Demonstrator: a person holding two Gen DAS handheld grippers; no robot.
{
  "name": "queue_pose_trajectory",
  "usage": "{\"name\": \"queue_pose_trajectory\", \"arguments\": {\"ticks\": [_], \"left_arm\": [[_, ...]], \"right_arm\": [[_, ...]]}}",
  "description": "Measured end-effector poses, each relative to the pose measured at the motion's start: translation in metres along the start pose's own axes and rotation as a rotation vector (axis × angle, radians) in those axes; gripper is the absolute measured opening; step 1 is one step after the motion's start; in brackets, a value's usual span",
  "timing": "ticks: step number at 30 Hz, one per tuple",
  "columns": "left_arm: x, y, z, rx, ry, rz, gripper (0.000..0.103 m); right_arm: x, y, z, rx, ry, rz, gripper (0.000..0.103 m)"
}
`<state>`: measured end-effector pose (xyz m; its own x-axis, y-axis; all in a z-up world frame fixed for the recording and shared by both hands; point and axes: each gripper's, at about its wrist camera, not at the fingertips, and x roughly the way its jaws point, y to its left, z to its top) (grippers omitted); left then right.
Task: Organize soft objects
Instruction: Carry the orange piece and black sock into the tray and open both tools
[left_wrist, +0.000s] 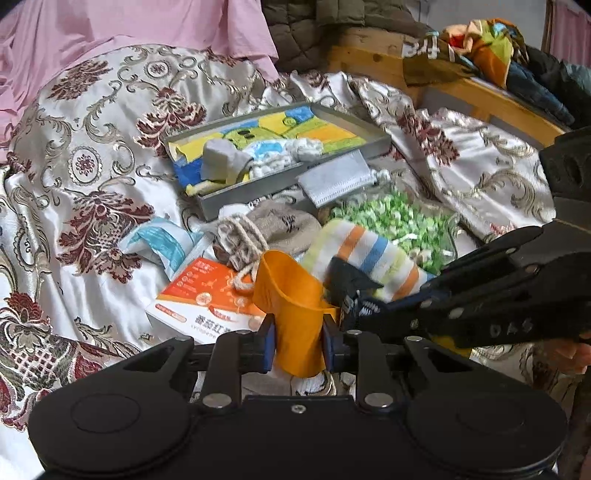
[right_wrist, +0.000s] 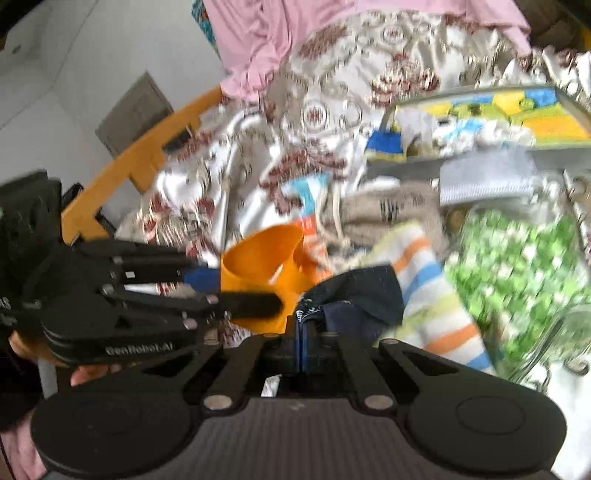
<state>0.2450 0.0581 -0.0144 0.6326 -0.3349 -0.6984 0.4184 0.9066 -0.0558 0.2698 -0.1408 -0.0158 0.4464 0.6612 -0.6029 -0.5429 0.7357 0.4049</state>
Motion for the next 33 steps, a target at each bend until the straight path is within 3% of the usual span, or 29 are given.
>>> {"name": "queue_pose_trajectory", "arguments": {"ticks": [11,17,26,30,33], "left_arm": [[-0.036,0.007,0.018,-0.091,-0.212,0.072,0.024],[-0.033,0.014,0.048,-0.113,-0.279,0.103,0.026],[0.048,0.048,0.136,-0.205,-0.304,0.07,0.026],[0.097,0.058,0.169,-0.241,-0.274,0.068,0.026],[0.129,0.057,0.184,-0.234,-0.235,0.074,0.028]], "right_arm": [[-0.031,0.023,0.046,-0.044,-0.17,-0.009,0.001],[-0.029,-0.004,0.094,-0.025,-0.284,-0.014,0.001],[-0.007,-0.083,0.16,0.047,-0.38,-0.165,0.002],[0.013,-0.117,0.179,0.126,-0.403,-0.197,0.002],[0.026,-0.144,0.183,0.217,-0.446,-0.169,0.002]]}}
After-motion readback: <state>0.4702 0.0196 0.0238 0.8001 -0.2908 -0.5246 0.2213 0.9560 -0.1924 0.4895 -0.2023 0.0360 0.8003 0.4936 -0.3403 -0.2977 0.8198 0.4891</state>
